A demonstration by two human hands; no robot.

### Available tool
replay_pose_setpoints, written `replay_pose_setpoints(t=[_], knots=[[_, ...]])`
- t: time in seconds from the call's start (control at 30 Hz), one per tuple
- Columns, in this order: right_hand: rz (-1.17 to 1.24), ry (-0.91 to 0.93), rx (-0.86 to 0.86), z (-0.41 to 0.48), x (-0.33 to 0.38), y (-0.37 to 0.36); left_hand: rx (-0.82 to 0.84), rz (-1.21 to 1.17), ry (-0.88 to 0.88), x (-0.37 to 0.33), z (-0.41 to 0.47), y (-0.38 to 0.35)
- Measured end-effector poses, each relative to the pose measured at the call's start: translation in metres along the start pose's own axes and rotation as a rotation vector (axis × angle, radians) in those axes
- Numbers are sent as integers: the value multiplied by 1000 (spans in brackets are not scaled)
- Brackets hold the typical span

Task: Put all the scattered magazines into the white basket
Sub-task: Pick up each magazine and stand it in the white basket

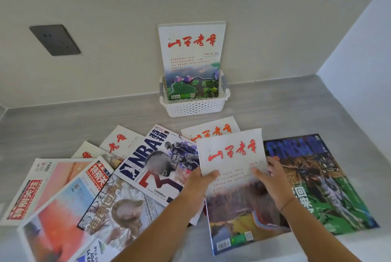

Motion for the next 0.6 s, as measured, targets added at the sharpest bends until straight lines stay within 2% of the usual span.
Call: replay_pose_setpoints(t=[0.2,0.3,0.43,0.6], knots=[[63,-26,257,18,30,1,-6,95,-100,-70,-1,23],[165,-3,252,30,51,-11,-36,47,-169,-96,4,33],[262,161,201,55,105,-28,-170,159,-333,-135,11,53],[333,264,226,93,186,-57,-297,71,-552,-231,20,69]])
Point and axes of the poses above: each hand's wrist, its own z-axis towards the middle knuckle, its own y-axis out of the back of the hand, x = y × z, the point moved 7 cm from there along z, towards the middle knuckle, and after that the axes turned 2 degrees about -x, right-handed, at the moved point
